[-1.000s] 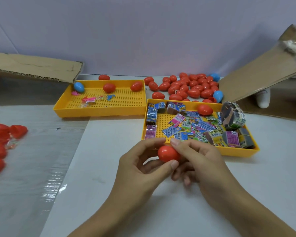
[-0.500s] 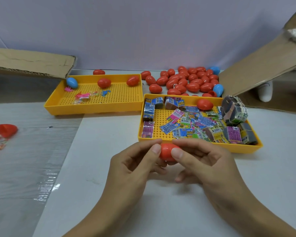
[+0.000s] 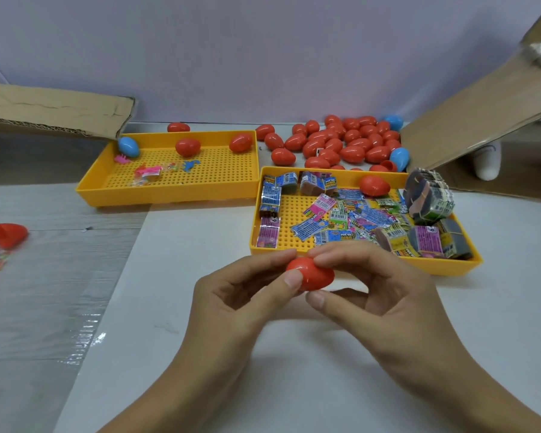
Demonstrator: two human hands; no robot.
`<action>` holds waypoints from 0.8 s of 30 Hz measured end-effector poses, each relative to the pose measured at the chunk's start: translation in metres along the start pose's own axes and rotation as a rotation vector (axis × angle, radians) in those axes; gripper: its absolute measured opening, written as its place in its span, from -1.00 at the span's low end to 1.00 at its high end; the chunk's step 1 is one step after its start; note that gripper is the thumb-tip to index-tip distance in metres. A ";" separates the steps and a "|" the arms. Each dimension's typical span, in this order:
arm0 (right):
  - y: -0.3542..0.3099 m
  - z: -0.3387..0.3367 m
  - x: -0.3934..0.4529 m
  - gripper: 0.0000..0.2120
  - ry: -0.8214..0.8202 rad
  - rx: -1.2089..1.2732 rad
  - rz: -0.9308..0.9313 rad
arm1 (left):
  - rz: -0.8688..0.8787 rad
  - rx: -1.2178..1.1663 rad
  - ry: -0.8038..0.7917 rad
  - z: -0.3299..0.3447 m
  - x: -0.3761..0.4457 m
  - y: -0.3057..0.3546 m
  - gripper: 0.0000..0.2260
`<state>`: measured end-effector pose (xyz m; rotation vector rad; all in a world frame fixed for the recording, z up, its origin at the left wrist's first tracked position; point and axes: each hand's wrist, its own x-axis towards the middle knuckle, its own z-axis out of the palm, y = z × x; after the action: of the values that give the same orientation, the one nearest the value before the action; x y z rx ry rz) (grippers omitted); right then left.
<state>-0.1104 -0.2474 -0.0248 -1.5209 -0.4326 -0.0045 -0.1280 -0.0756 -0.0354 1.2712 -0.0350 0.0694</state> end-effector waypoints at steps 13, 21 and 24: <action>0.000 -0.003 0.000 -0.65 0.003 -0.065 -0.007 | 0.013 -0.026 -0.006 -0.004 0.002 -0.002 -0.70; -0.003 0.001 0.000 -0.68 0.038 -0.036 0.094 | -0.034 0.009 0.014 -0.003 0.002 0.003 -0.76; -0.004 0.001 0.000 -0.70 0.039 -0.031 0.099 | -0.036 0.001 0.010 -0.002 0.002 0.002 -0.77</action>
<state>-0.1116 -0.2468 -0.0211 -1.5693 -0.3268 0.0367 -0.1260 -0.0731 -0.0335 1.2724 -0.0029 0.0449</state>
